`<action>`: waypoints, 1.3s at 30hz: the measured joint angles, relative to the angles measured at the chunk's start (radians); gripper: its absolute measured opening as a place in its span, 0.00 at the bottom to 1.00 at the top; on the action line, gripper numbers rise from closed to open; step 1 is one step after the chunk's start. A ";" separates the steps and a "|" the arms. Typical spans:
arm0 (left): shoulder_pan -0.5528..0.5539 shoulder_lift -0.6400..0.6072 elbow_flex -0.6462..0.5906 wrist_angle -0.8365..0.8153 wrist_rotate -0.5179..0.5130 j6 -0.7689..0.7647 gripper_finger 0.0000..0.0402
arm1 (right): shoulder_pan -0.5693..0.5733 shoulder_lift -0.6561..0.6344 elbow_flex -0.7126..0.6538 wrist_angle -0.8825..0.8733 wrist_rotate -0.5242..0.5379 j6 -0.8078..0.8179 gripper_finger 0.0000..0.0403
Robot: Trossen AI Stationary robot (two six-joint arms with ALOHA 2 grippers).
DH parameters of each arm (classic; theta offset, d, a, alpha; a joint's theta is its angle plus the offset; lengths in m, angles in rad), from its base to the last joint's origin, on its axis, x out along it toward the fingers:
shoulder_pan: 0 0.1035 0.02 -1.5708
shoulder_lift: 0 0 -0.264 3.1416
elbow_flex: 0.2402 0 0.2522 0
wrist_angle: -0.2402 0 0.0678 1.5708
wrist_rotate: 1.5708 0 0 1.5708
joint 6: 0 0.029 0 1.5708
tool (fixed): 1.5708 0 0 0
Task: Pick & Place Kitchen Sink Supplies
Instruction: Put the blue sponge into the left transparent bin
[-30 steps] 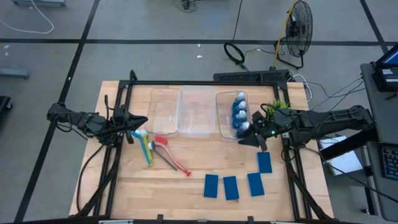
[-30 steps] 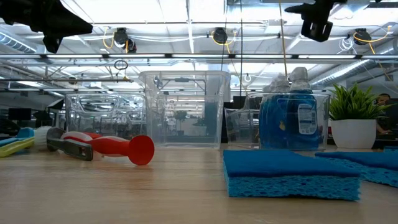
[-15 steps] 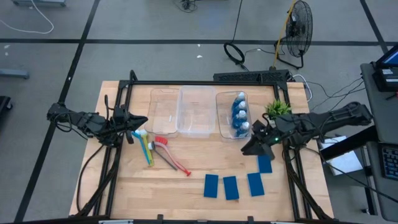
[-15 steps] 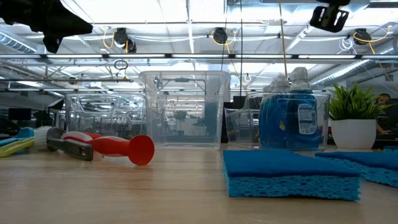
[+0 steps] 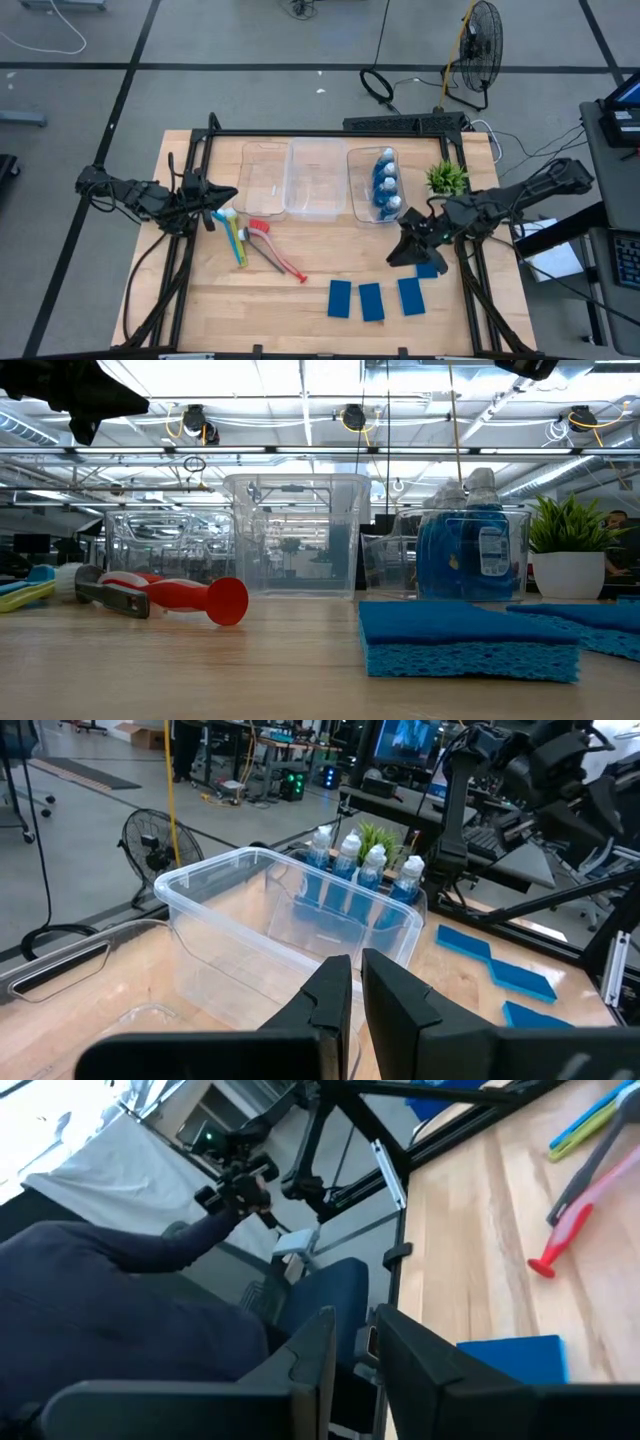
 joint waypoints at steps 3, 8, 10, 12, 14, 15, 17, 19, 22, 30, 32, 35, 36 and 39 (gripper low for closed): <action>0.000 0.000 0.000 0.000 0.000 0.001 0.08 | 0.019 0.025 0.000 0.019 0.000 0.000 0.12; 0.000 0.000 0.000 0.000 0.000 0.003 0.08 | 0.061 0.045 0.000 0.021 -0.005 0.081 0.07; 0.000 0.000 0.000 0.000 0.000 0.003 0.08 | 0.082 0.048 0.000 0.014 -0.006 0.118 0.05; 0.000 0.000 0.000 0.000 0.000 0.003 0.08 | 0.100 0.048 0.000 0.010 -0.005 0.157 0.03; 0.000 0.000 0.000 -0.001 0.000 0.003 0.08 | 0.116 0.048 0.000 0.005 -0.006 0.193 0.01; 0.000 0.000 0.000 -0.001 0.000 0.003 0.08 | 0.123 0.048 0.000 0.004 -0.005 0.207 0.01; 0.000 0.000 0.000 0.000 0.000 0.003 0.08 | 0.134 0.048 0.000 0.004 -0.003 0.236 0.00; 0.000 0.000 0.000 -0.001 0.000 0.003 0.08 | 0.139 0.048 0.000 -0.005 -0.003 0.259 0.00; 0.000 0.000 0.000 -0.001 0.000 0.003 0.08 | 0.143 0.048 0.000 -0.022 0.000 0.263 0.00; 0.000 0.000 0.000 -0.001 0.000 0.003 0.08 | 0.142 0.047 0.000 -0.036 0.020 0.260 0.00; 0.000 0.000 0.000 0.000 0.000 0.003 0.08 | 0.142 0.043 0.000 -0.038 0.019 0.271 0.00; 0.000 0.000 0.000 -0.001 0.000 0.003 0.08 | 0.142 0.042 0.000 -0.037 0.019 0.325 0.00; 0.000 0.000 0.000 0.000 0.000 0.003 0.08 | 0.142 0.042 0.000 -0.037 0.019 0.343 0.00; 0.000 0.000 0.000 0.000 0.000 0.003 0.08 | 0.142 0.041 0.000 -0.033 0.019 0.373 0.00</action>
